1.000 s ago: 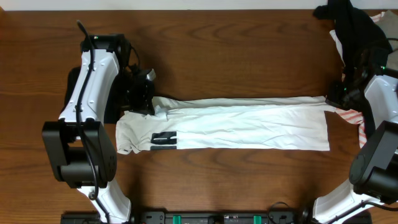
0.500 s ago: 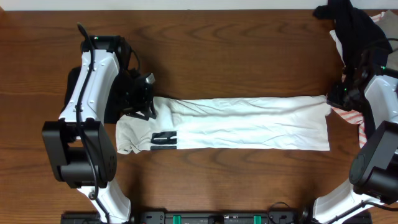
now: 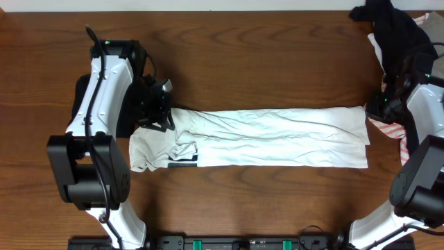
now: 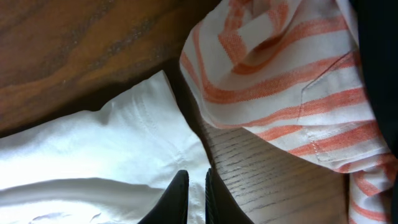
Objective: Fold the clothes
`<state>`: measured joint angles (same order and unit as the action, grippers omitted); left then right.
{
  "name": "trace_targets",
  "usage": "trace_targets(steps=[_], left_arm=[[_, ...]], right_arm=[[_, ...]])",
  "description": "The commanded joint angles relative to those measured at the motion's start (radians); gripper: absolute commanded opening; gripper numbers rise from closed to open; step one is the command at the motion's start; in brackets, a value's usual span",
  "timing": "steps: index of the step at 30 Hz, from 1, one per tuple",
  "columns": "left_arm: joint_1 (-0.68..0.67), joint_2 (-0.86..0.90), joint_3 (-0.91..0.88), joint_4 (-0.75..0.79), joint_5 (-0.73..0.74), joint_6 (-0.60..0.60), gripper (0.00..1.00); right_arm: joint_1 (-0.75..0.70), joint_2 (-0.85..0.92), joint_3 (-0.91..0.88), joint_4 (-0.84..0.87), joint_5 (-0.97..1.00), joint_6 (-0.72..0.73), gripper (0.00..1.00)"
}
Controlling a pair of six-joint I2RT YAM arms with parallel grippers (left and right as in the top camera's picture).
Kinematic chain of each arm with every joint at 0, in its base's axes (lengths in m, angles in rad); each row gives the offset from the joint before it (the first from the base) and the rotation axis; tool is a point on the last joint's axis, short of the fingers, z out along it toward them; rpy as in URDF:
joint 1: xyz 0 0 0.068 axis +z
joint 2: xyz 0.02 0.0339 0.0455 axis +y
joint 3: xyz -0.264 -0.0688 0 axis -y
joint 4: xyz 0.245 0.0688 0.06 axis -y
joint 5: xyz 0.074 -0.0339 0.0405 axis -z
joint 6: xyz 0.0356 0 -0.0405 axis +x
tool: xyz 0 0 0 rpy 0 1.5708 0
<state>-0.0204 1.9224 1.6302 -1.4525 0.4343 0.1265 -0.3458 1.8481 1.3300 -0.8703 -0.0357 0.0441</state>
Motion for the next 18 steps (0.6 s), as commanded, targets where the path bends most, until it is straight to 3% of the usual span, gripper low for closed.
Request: trace_targets(steps=[1, 9, 14, 18], left_arm=[[0.003, -0.002, -0.003, 0.043, -0.008, -0.014, 0.24], [0.002, 0.014, -0.003, 0.199, -0.021, -0.079, 0.2], [0.002, 0.023, -0.021, 0.216, -0.177, -0.167, 0.2], [0.002, 0.023, -0.076, 0.27, -0.192, -0.178, 0.29]], right_arm=[[-0.008, -0.023, -0.003, 0.002, 0.009, -0.008, 0.1], [-0.007, -0.023, -0.003, -0.009, 0.009, -0.008, 0.1], [-0.007, -0.023, -0.003, -0.009, 0.009, -0.008, 0.11], [-0.007, -0.023, -0.003, -0.009, 0.009, -0.008, 0.11]])
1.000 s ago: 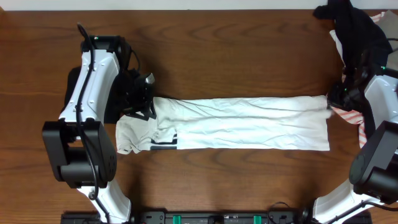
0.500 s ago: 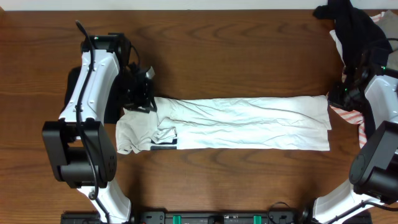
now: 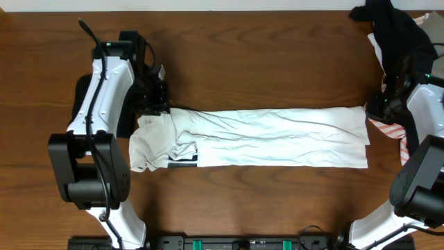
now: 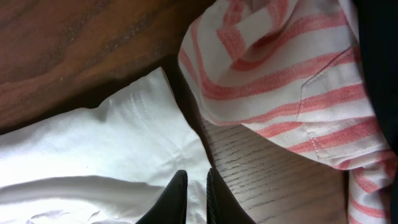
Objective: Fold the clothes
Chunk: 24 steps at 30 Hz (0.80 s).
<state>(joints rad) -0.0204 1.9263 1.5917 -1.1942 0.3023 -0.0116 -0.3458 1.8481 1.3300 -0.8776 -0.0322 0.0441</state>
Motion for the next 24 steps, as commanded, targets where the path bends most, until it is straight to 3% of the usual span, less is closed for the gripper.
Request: trace_targets(steps=[1, 14, 17, 18, 21, 24], left_arm=[[0.002, 0.019, -0.054, 0.024, -0.06, -0.046, 0.31], [0.002, 0.019, -0.193, 0.215, -0.06, -0.074, 0.34], [0.002, 0.019, -0.196, 0.214, -0.06, -0.075, 0.19], [0.002, 0.019, -0.196, 0.211, -0.06, -0.077, 0.08], [0.002, 0.019, -0.196, 0.17, -0.06, -0.09, 0.06], [0.002, 0.019, -0.196, 0.062, -0.061, -0.195, 0.06]], right_arm=[[-0.007, -0.023, -0.003, -0.002, 0.006, -0.008, 0.11], [-0.007, -0.023, -0.003, -0.002, 0.006, -0.008, 0.11], [-0.007, -0.023, -0.003, -0.002, 0.006, -0.008, 0.11], [-0.007, -0.023, -0.003, -0.002, 0.006, -0.008, 0.11], [-0.007, -0.023, -0.003, -0.002, 0.006, -0.008, 0.11], [-0.007, -0.023, -0.003, -0.003, 0.006, -0.008, 0.11]])
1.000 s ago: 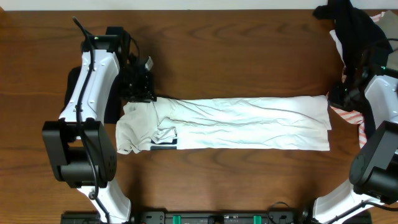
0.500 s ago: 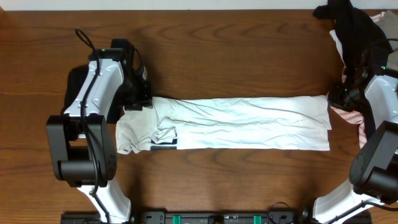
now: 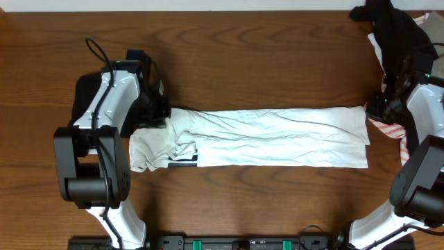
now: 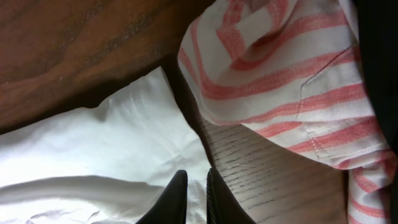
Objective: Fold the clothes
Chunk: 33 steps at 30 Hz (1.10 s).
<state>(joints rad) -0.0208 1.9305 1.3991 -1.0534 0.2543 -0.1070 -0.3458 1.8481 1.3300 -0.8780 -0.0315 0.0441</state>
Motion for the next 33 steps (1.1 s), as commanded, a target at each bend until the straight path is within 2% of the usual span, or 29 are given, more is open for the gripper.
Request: trace_targets(steps=[1, 7, 14, 18, 22, 25, 27, 31, 33], left_arm=[[0.003, 0.014, -0.004, -0.103, -0.013, -0.122, 0.06], [0.003, -0.023, -0.004, -0.174, -0.022, -0.215, 0.06], [0.003, -0.057, -0.033, -0.212, -0.217, -0.34, 0.06], [0.001, -0.057, -0.076, -0.124, -0.202, -0.334, 0.06], [-0.01, -0.077, -0.076, -0.033, -0.113, -0.239, 0.06], [-0.015, -0.105, -0.076, 0.005, -0.105, -0.238, 0.15], [-0.015, -0.127, -0.076, 0.022, -0.105, -0.238, 0.17], [-0.015, -0.163, -0.076, 0.057, -0.105, -0.238, 0.35], [-0.015, -0.169, -0.076, 0.076, -0.105, -0.238, 0.37]], right_arm=[[-0.007, -0.023, -0.003, -0.002, 0.005, -0.008, 0.11], [-0.008, -0.023, -0.003, -0.002, 0.005, -0.018, 0.11], [-0.008, -0.023, -0.003, 0.0, 0.006, -0.024, 0.11], [-0.008, -0.023, -0.003, 0.002, 0.005, -0.024, 0.11], [-0.008, -0.023, -0.003, 0.002, 0.005, -0.024, 0.12], [-0.008, -0.023, -0.003, -0.005, 0.005, -0.024, 0.12], [-0.008, -0.023, -0.003, -0.004, 0.005, -0.024, 0.12], [-0.008, -0.023, -0.003, -0.004, 0.005, -0.024, 0.12], [-0.008, -0.023, -0.003, -0.004, 0.005, -0.024, 0.12]])
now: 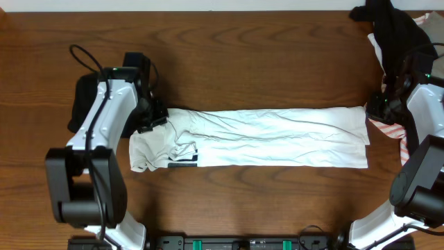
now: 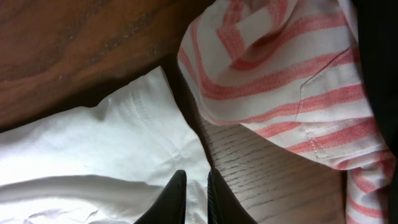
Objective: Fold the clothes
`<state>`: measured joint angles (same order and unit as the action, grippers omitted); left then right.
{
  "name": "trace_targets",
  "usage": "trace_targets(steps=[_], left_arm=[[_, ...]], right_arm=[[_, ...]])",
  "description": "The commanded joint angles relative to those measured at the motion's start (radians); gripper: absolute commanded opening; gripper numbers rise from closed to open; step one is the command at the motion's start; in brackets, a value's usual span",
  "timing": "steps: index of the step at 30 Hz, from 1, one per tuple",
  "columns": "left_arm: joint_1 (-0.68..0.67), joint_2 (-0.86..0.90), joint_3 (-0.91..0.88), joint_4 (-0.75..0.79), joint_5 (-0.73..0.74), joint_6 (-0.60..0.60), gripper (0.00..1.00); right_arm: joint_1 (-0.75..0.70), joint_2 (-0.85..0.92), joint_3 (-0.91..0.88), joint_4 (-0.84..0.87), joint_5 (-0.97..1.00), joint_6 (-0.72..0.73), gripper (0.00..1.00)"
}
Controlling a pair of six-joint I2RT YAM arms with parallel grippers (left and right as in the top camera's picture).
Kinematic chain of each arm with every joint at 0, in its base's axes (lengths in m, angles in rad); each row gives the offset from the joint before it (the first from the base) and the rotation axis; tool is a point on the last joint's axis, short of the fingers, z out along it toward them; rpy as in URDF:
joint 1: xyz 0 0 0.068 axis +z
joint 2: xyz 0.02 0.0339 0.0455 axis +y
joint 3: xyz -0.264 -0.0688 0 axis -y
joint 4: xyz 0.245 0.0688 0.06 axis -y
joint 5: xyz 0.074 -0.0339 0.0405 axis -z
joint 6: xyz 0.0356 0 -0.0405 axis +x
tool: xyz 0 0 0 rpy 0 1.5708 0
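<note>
A white garment [image 1: 270, 139] lies as a long strip across the table, its left end bunched with a dark label showing. My left gripper [image 1: 154, 121] sits on the strip's upper left corner; the overhead view does not show how its jaws stand. My right gripper [image 1: 375, 106] is at the strip's upper right corner. In the right wrist view the right gripper [image 2: 195, 176] is shut, with a thin edge of the white garment [image 2: 93, 149] pinched between its black fingers [image 2: 176, 199].
A red-and-white striped garment [image 2: 280, 74] lies right beside the pinched corner, partly under a black garment [image 1: 392, 28] heaped at the back right. A dark cloth [image 1: 80, 111] lies under the left arm. Bare wooden table [image 1: 263, 62] stretches behind and in front of the strip.
The left arm has shifted its elbow outward to the left, with its gripper slightly lower on the same garment corner. The right gripper and the garment have not visibly moved.
The left gripper was over the garment's upper left end, then slightly farther back at its edge, then on the corner, where it still sits. The right gripper stayed shut on the right corner throughout. The strip has kept its shape.
</note>
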<state>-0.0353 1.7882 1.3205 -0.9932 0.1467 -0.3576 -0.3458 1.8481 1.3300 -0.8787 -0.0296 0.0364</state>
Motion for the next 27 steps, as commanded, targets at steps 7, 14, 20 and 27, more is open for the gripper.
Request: trace_targets(steps=[7, 14, 20, 27], left_arm=[[-0.001, -0.024, 0.003, 0.111, 0.002, 0.013, 0.53], [-0.001, 0.034, 0.003, 0.18, -0.023, 0.013, 0.56], [-0.001, 0.112, 0.003, 0.173, -0.027, 0.012, 0.45], [0.0, 0.051, 0.003, 0.101, -0.039, -0.016, 0.06]], right_arm=[[-0.008, -0.023, -0.003, -0.004, 0.003, -0.016, 0.12], [-0.008, -0.023, -0.003, -0.008, 0.003, -0.016, 0.12], [-0.007, -0.023, -0.003, -0.008, 0.003, -0.016, 0.11], [-0.007, -0.023, -0.003, -0.009, 0.003, -0.016, 0.1]])
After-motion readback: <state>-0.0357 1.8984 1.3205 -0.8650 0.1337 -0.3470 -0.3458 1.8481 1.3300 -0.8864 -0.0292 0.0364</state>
